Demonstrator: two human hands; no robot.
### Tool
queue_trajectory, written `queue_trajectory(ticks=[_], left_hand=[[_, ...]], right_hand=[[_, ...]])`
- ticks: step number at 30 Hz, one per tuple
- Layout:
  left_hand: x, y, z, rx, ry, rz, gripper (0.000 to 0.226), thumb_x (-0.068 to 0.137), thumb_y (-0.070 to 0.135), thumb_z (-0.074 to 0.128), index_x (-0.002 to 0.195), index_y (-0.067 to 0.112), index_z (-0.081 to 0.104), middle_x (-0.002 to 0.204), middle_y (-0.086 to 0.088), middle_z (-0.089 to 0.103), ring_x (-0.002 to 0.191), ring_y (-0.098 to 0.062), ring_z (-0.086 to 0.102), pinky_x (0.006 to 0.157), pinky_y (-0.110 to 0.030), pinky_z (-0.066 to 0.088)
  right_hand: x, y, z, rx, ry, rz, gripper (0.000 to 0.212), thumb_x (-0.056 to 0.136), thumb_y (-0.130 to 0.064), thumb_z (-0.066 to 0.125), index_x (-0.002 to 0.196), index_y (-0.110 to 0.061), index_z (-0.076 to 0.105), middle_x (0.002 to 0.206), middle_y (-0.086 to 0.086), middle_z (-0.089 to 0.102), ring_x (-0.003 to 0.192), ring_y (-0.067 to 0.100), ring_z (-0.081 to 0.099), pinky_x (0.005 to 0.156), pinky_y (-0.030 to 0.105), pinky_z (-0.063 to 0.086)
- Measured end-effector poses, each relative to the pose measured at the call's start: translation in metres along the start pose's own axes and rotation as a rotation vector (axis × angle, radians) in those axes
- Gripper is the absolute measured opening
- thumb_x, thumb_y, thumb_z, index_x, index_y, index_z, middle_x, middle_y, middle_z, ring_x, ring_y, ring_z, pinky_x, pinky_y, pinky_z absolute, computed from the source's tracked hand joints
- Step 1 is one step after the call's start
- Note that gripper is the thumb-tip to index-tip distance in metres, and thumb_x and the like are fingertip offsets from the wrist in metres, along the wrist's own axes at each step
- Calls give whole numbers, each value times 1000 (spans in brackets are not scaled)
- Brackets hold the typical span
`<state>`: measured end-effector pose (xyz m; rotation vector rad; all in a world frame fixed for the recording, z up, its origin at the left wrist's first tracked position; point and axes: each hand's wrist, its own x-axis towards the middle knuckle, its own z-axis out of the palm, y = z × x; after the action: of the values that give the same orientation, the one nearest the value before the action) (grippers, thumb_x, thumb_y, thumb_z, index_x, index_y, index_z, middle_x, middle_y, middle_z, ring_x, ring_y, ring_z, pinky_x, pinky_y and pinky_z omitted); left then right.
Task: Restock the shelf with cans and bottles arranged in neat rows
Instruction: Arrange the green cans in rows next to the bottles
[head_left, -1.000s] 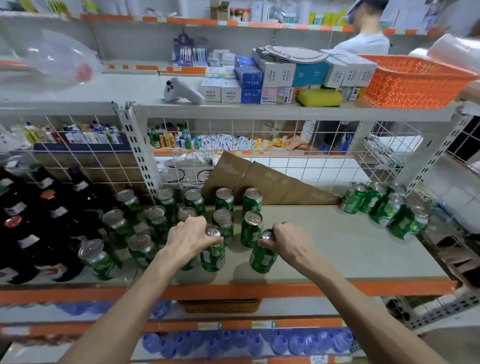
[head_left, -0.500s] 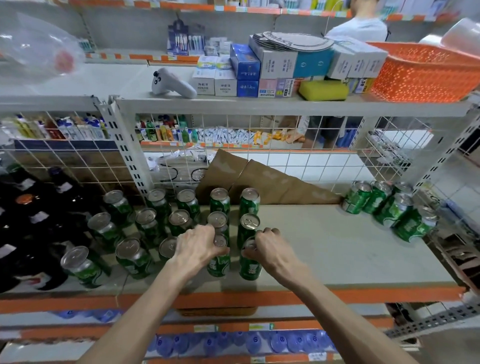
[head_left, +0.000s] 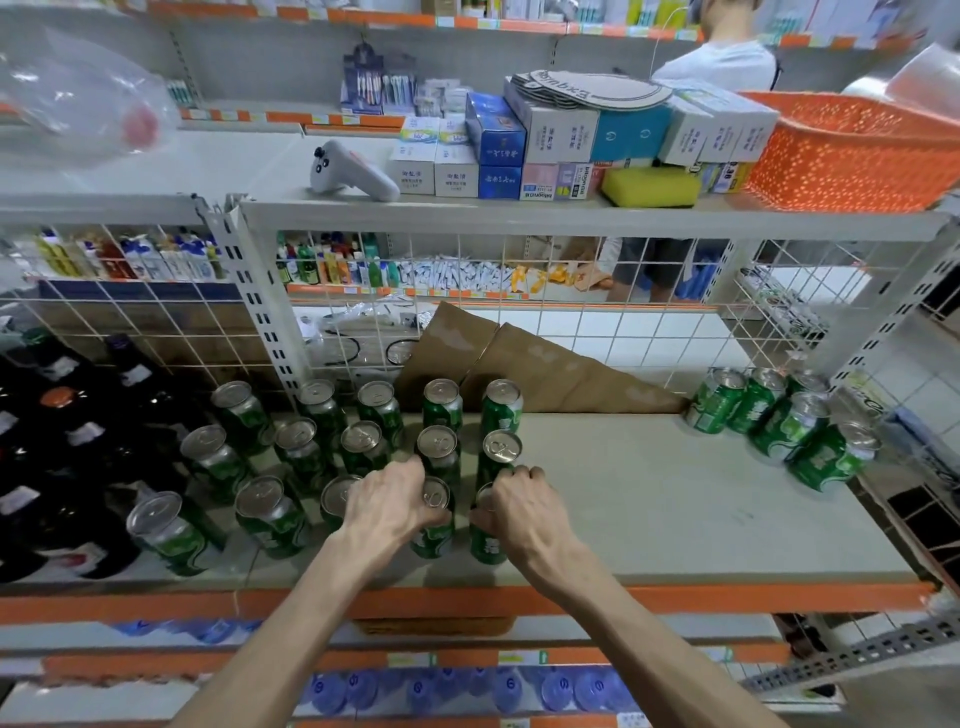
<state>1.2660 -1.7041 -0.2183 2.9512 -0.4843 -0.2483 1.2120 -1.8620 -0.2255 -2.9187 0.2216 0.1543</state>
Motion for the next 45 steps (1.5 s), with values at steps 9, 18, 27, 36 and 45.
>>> queue_trajectory(ticks=[9,18,27,36,45], left_hand=[[8,21,-20,111,-148,-3,52,76,45,76,113,17,52,114,-4,65,108,-27,63,79,-37,49],[57,147,-73,-89,146,185,21,92,37,58,110,29,65,116,5,67,109,-25,63,85,-39,53],[156,318,-17,-153,-63,455,34,94,34,59,126,22,55,124,0,63,110,-22,60,83,-34,49],[208,421,49,-178,-92,576,47,94,17,58,139,26,46,129,-6,56,115,-27,57,92,-42,49],[232,435,62,41,-51,574,48,89,9,67,133,14,49,130,-10,42,110,-33,56,89,-43,50]], right_hand=[[0,7,6,15,-5,-46,36,90,-31,62,109,-1,63,110,20,60,106,35,52,78,38,42],[-15,68,-26,78,-5,-66,55,92,-36,60,132,-2,43,129,18,53,120,36,48,95,44,42],[-30,355,-87,-21,218,416,55,96,-42,53,138,-7,40,132,15,52,122,33,46,102,40,38],[10,483,-90,67,128,589,49,92,-22,56,137,-11,41,140,21,46,129,41,42,102,49,39],[17,489,-92,145,72,559,32,80,-22,71,105,-14,53,104,6,55,103,31,59,68,33,39]])
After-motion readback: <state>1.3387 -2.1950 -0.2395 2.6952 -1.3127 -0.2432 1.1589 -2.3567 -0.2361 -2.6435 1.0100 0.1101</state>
